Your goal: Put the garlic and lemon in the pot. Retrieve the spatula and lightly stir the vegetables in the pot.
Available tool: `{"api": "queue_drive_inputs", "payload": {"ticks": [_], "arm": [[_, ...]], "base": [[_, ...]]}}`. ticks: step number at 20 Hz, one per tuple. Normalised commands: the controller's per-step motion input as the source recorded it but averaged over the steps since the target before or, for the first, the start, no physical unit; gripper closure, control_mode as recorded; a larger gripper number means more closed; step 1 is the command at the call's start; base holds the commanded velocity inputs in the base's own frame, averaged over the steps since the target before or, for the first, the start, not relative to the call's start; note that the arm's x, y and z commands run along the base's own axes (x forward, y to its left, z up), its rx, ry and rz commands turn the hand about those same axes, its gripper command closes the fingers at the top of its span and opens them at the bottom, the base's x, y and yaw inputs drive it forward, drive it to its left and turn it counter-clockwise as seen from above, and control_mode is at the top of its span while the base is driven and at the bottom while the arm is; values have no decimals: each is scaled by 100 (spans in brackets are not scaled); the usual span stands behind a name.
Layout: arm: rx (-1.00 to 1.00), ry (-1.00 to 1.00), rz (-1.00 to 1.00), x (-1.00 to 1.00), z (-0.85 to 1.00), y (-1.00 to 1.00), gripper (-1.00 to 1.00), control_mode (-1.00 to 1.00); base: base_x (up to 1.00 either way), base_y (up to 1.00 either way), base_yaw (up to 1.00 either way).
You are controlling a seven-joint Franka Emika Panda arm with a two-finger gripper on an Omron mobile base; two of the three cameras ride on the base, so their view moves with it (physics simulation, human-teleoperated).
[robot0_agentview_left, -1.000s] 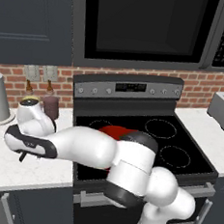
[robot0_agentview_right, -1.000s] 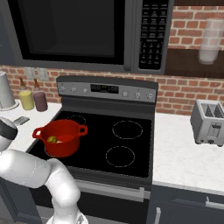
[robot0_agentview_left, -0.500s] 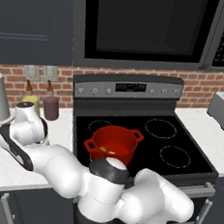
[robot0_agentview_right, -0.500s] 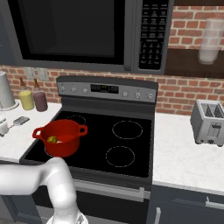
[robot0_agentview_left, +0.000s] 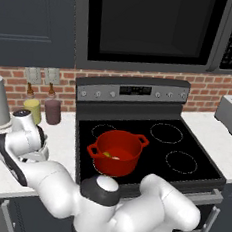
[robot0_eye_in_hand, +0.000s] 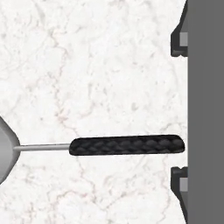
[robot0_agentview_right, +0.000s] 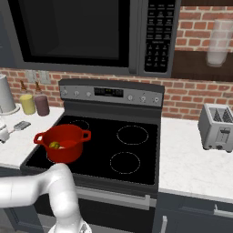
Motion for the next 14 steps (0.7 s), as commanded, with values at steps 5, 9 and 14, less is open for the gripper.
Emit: {"api": "queue_drive_inputs", "payload": {"ticks": [5,9,14], "arm": [[0,-1,0,11,-37,6,-100,-100],[0,-2,0,25,-18,14,-100,-100],[0,-1,0,29,-9,31,-100,-100]], "base": [[0,0,0],[0,0,0],[0,0,0]]}}
